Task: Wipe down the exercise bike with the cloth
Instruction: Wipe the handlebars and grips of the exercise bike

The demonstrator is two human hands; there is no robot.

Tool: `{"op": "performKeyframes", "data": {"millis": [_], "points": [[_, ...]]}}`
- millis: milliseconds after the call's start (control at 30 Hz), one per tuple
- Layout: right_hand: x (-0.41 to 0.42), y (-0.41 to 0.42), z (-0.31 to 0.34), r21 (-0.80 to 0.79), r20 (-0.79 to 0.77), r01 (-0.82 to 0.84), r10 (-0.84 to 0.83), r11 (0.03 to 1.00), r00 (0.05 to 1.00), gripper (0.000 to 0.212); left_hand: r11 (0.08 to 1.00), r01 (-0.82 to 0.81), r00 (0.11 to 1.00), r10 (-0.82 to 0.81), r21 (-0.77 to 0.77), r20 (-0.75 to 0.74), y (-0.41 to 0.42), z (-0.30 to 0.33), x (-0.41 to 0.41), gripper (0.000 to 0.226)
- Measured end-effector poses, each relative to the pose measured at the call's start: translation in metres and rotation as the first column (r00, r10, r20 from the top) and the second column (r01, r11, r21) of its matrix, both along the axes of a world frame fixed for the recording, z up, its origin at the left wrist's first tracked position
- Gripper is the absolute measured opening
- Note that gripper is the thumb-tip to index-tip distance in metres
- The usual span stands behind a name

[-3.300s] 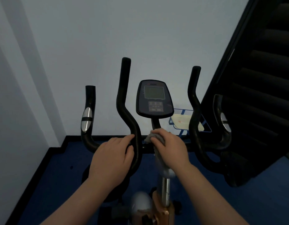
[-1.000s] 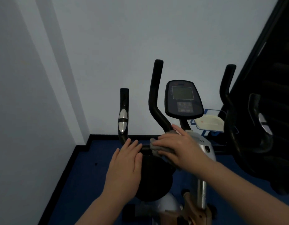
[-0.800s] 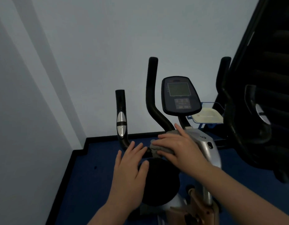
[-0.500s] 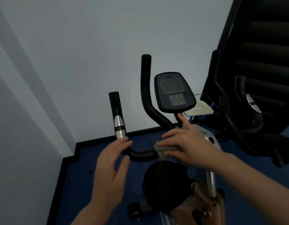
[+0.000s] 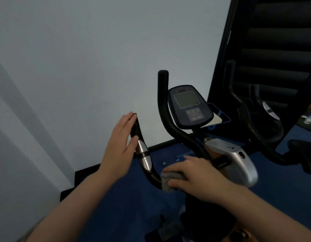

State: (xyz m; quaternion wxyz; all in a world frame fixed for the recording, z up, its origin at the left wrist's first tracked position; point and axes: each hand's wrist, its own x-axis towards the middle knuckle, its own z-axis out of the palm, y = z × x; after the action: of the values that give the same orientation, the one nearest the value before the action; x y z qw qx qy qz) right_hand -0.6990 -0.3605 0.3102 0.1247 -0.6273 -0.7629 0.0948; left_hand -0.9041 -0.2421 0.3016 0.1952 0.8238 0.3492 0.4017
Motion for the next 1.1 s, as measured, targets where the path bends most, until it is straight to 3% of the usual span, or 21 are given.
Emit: {"op": "performKeyframes", "data": {"millis": [100, 233, 533, 733, 833, 933, 1100], "points": [[0.004, -0.005, 0.002, -0.088, -0.041, 0.090, -0.094, 0.992, 0.995, 0.042, 1.000, 0.016, 0.999, -0.016, 0.001, 0.028, 0.010, -0.001, -0.001, 0.050], [-0.017, -0.007, 0.002, -0.039, -0.043, 0.174, -0.176, 0.984, 0.983, 0.036, 0.996, 0.084, 0.996, -0.083, -0.012, 0.042, 0.027, 0.001, -0.007, 0.049], [-0.068, -0.018, -0.011, 0.033, -0.095, 0.420, -0.416, 0.907, 0.904, 0.038, 0.990, 0.140, 0.937, -0.124, -0.024, 0.326, 0.027, -0.016, 0.011, 0.042], [-0.080, -0.004, -0.008, -0.003, -0.180, 0.473, -0.466, 0.881, 0.866, 0.034, 0.976, 0.216, 0.931, -0.203, -0.011, 0.304, 0.039, -0.024, 0.006, 0.044], [-0.081, -0.012, -0.008, 0.017, -0.130, 0.498, -0.491, 0.867, 0.861, 0.034, 0.969, 0.244, 0.928, -0.225, -0.028, 0.296, 0.043, -0.025, 0.001, 0.047], [-0.091, 0.000, -0.008, 0.035, -0.208, 0.553, -0.535, 0.832, 0.819, 0.027, 0.961, 0.275, 0.927, -0.260, -0.017, 0.271, 0.046, -0.025, -0.001, 0.050], [-0.100, -0.002, -0.012, -0.008, -0.230, 0.612, -0.597, 0.791, 0.768, 0.035, 0.950, 0.313, 0.908, -0.293, -0.019, 0.299, 0.048, -0.028, 0.000, 0.051]]}}
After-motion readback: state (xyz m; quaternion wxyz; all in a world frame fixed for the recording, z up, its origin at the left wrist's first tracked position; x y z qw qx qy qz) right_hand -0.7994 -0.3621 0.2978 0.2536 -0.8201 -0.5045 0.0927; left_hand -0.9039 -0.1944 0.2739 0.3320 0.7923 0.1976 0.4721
